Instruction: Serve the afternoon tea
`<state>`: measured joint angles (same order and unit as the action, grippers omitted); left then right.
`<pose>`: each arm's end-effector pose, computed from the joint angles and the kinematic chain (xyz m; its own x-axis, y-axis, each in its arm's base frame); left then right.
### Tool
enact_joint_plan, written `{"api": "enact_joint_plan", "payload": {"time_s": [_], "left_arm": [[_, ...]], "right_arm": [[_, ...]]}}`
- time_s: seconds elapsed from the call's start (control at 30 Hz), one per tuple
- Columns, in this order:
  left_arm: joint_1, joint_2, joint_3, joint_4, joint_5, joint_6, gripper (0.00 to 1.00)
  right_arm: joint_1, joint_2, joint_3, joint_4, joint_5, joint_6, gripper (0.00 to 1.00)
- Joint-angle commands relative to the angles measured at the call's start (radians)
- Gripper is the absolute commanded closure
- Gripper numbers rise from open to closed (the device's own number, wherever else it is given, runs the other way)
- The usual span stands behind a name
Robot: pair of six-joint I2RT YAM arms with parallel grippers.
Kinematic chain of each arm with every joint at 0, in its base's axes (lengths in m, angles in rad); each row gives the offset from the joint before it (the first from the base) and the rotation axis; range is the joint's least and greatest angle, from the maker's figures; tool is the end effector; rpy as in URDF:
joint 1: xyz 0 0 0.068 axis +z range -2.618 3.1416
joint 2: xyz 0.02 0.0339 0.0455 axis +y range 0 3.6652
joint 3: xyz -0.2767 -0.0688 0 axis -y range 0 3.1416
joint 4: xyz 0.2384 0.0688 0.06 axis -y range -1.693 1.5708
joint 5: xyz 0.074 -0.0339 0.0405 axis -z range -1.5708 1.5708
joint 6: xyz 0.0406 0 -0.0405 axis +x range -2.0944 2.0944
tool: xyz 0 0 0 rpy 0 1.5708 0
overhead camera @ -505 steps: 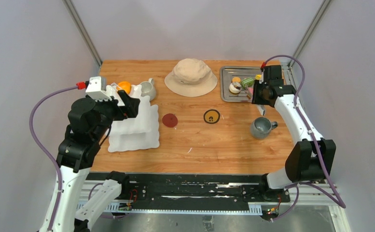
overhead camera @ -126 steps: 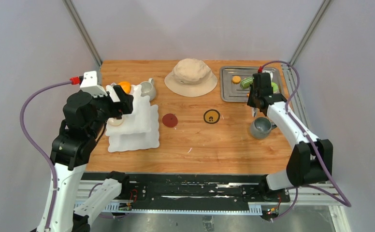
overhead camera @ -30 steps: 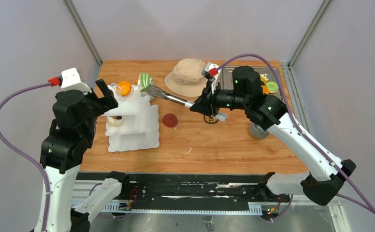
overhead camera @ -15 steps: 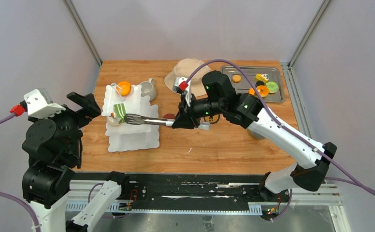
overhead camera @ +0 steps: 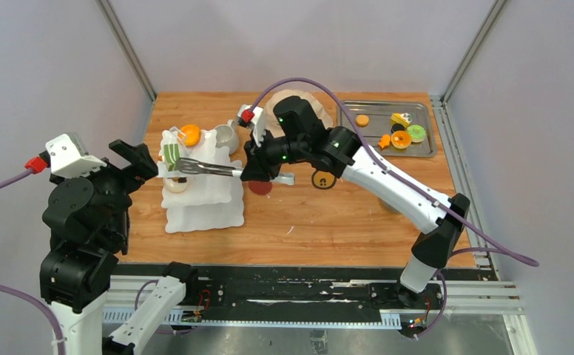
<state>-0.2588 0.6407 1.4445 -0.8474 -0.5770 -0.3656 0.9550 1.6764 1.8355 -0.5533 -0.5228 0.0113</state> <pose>0.0331 0.0142 0.4875 0.0723 -0.3291 -0.9415 -0.3068 0.8909 -0.3350 0.2005 0.3185 0.4437 -0.2328 -0.3121 -0.9211 -0.9710 0.1277 0.2022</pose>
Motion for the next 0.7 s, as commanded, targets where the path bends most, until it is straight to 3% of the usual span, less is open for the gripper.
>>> {"api": "enact_joint_plan", "payload": {"time_s": [0.0, 0.23, 0.47, 0.67], "left_arm": [[-0.005, -0.014, -0.009, 0.027, -0.020, 0.016, 0.02], [-0.005, -0.015, -0.019, 0.030, -0.025, 0.022, 0.02], [-0.005, -0.013, -0.030, 0.040, -0.025, 0.022, 0.02], [-0.005, -0.012, -0.033, 0.042, -0.020, 0.019, 0.02]], "right_arm": [[0.018, 0.028, 0.063, 0.008, 0.034, 0.027, 1.00], [0.018, 0.060, 0.094, -0.013, 0.064, 0.033, 0.98], [0.018, 0.059, 0.091, -0.023, 0.063, 0.033, 0.71], [0.018, 0.055, 0.084, -0.024, 0.062, 0.031, 0.66]]}}
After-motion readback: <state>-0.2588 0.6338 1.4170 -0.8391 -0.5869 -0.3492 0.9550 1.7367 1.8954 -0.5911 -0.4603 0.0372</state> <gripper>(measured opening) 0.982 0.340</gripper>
